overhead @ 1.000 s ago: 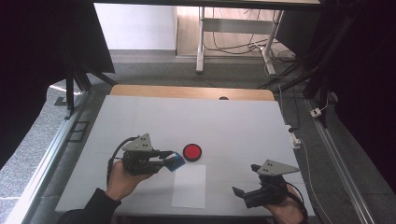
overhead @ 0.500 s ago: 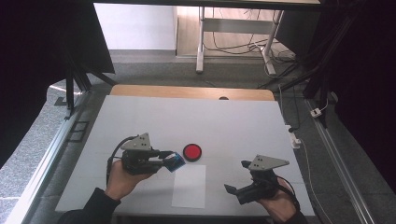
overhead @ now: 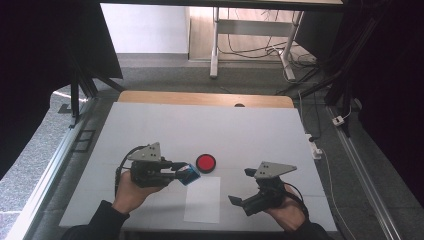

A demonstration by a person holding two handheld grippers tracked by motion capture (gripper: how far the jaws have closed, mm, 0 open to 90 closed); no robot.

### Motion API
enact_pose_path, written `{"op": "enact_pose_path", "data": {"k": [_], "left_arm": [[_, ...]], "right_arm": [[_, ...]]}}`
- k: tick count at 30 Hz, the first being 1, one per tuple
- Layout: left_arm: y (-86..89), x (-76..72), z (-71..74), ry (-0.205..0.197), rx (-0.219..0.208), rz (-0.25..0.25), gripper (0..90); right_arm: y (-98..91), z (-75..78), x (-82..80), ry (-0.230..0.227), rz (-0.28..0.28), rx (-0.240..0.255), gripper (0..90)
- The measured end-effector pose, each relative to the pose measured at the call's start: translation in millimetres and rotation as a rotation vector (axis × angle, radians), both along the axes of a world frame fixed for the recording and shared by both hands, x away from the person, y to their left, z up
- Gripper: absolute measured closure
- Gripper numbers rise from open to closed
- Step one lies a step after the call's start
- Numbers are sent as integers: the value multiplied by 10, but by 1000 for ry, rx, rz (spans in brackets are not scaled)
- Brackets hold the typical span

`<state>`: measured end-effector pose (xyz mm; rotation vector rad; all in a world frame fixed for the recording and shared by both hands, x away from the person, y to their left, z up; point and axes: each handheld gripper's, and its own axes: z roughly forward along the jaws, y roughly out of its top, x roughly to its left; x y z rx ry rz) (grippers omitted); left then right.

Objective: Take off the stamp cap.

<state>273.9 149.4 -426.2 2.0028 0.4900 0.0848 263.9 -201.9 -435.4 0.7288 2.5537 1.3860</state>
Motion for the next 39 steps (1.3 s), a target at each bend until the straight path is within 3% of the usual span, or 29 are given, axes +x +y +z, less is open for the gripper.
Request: {"op": "enact_pose_path", "data": {"k": [6, 15, 28, 39], "left_arm": [[-25, -4, 3, -6, -5, -25, 702], [-46, -9, 7, -7, -29, -62, 703], [-88, -35, 13, -16, -36, -104, 703], [-100, -43, 16, -29, -52, -145, 703]], "right_arm": [[149, -35, 15, 4, 26, -47, 0], [316, -43, 41, 35, 82, -46, 0], [649, -76, 80, 28, 176, -96, 0], [806, -108, 128, 40, 249, -102, 14]]}}
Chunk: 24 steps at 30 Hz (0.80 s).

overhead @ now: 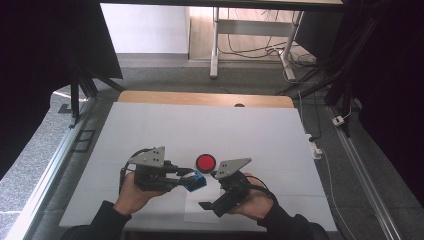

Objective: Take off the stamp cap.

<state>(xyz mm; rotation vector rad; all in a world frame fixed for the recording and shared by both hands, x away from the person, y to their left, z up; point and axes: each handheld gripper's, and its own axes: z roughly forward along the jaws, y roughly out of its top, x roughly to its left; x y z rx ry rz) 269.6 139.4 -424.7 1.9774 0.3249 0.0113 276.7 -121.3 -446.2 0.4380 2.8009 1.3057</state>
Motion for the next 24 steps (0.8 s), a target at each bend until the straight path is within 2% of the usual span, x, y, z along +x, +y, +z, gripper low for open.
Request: {"op": "enact_pose_path", "data": {"k": [4, 7, 10, 11, 13, 15, 17, 24], "left_arm": [[0, -3, -1, -6, -6, -23, 704], [-6, -8, -4, -16, -5, -43, 704], [-17, -18, -8, -27, -4, -64, 704], [-19, -20, -10, -32, -5, -70, 704], [-20, -22, -13, -38, -7, -83, 704], [-17, -20, -17, -41, -13, -93, 704], [-12, -18, -21, -41, -22, -100, 704], [0, -10, -30, -41, -50, -122, 705]], "right_arm": [[31, -4, 21, 18, 23, 18, 76], [50, 5, 42, 29, 45, 34, 164], [65, 23, 59, 32, 79, 42, 279], [74, 34, 62, 45, 98, 55, 358], [73, 38, 66, 42, 107, 58, 391], [64, 46, 81, 60, 141, 74, 493], [52, 49, 86, 59, 151, 84, 546], [34, 60, 95, 78, 182, 107, 627]]}}
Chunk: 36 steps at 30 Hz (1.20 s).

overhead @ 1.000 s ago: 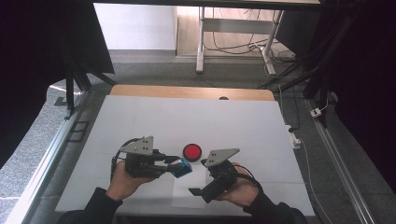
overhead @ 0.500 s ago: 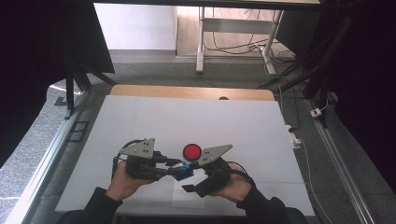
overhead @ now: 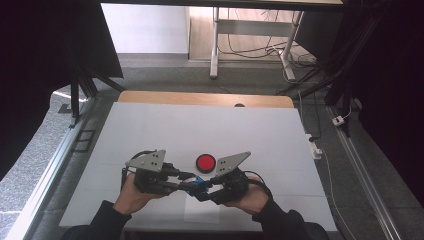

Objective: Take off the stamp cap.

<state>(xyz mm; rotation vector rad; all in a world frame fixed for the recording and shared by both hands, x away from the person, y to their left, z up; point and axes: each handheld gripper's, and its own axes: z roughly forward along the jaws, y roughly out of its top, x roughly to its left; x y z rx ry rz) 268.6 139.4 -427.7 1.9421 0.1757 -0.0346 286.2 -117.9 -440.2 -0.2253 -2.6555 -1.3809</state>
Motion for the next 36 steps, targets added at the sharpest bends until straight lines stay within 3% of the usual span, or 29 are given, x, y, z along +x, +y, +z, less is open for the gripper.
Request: {"op": "enact_pose_path", "data": {"k": [11, 17, 19, 21, 28, 32, 36], "left_arm": [[17, -10, -2, -30, -27, -29, 705], [18, -34, 19, -58, -18, -12, 706], [16, -47, 25, -75, -10, -3, 707], [9, -51, 30, -77, 0, -4, 707], [5, -44, 30, -63, 3, -27, 706], [43, -27, 36, -46, -22, -22, 706], [54, -28, 37, -39, -10, -2, 706]], "right_arm": [[-10, 17, 8, 41, 26, 18, 684], [-10, 12, 30, 118, -7, 17, 688], [-15, -12, 49, 177, -32, 19, 689], [-14, -21, 50, 185, -33, 22, 689], [-1, 16, -7, 90, -5, -23, 690], [-4, 11, -30, 26, 22, -68, 689], [-50, 22, -44, -38, 17, -57, 688]]}}
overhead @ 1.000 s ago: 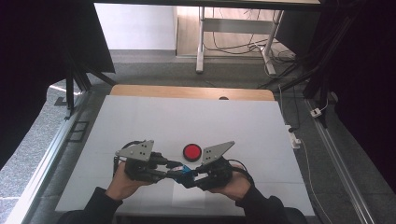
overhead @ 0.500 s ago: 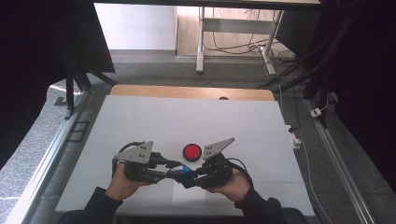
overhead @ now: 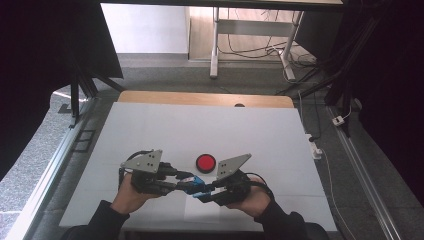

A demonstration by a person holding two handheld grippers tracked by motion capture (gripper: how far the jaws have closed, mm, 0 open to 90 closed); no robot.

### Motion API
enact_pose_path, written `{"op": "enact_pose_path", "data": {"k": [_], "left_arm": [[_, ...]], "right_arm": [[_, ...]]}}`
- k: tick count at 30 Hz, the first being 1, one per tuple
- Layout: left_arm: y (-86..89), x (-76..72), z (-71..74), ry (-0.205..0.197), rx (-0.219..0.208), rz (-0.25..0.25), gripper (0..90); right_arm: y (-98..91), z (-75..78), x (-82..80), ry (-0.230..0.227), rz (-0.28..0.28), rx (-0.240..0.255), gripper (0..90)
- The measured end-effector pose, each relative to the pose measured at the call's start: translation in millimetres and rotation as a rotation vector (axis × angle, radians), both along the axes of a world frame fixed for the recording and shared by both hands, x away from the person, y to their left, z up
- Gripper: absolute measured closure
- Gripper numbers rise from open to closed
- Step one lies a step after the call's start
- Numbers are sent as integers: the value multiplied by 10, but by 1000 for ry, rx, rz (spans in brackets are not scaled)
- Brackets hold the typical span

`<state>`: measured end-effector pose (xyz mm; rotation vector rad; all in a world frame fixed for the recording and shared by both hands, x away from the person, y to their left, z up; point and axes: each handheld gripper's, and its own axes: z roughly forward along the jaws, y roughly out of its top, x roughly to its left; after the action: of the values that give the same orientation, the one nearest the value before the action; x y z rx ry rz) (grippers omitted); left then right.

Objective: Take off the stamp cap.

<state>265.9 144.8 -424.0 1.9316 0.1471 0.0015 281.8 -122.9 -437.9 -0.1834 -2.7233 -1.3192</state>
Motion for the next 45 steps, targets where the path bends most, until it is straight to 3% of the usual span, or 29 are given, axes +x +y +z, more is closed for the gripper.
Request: {"op": "enact_pose_path", "data": {"k": [4, 10, 16, 28, 38, 45], "left_arm": [[-9, 2, -5, 23, 22, 35, 705], [12, 7, -22, 28, 38, 79, 704], [4, 7, -43, 26, 62, 106, 704], [65, 32, -69, 47, 62, 161, 703], [55, 38, -88, 61, 83, 187, 703], [39, 42, -93, 61, 96, 204, 703]], "right_arm": [[-43, 12, -11, -39, -23, 10, 687], [-173, 21, -13, -66, -131, 28, 686], [-269, 29, 2, -85, -177, 45, 686], [-449, 42, 20, -144, -237, 43, 686], [-606, 46, -40, -131, -333, 38, 685], [-778, 65, -74, -121, -376, 65, 685]]}}
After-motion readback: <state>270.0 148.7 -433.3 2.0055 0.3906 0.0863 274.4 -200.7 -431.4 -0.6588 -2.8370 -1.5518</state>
